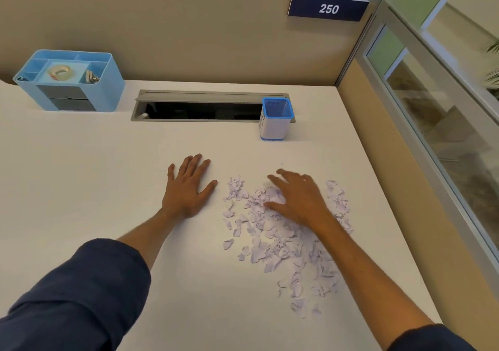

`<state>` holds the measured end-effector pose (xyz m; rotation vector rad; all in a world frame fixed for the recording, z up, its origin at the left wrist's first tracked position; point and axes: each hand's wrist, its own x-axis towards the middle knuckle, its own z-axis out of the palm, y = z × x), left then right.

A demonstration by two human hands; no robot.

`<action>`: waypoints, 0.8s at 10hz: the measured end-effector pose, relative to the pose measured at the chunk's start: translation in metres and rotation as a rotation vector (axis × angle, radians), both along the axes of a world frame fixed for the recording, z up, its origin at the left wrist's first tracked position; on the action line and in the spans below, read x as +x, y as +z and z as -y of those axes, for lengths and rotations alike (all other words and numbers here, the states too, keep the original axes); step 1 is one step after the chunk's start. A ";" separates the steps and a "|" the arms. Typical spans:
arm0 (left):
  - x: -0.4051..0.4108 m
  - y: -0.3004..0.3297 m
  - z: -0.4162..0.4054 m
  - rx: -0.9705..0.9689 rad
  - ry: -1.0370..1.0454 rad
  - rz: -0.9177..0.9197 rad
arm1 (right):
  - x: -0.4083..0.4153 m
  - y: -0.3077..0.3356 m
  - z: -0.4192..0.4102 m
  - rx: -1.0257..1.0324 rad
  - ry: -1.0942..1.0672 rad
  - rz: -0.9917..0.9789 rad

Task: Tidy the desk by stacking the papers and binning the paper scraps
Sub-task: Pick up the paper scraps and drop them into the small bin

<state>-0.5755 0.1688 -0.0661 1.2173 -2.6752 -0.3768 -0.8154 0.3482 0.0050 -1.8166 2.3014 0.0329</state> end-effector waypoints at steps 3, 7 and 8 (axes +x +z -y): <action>0.001 -0.003 0.002 -0.008 -0.023 -0.004 | 0.026 0.015 0.012 0.175 -0.015 -0.028; 0.000 -0.004 0.002 -0.023 -0.020 -0.002 | 0.029 0.004 0.002 -0.157 -0.280 0.478; 0.000 -0.004 0.003 -0.029 -0.018 -0.007 | 0.022 0.007 -0.002 -0.247 -0.372 0.641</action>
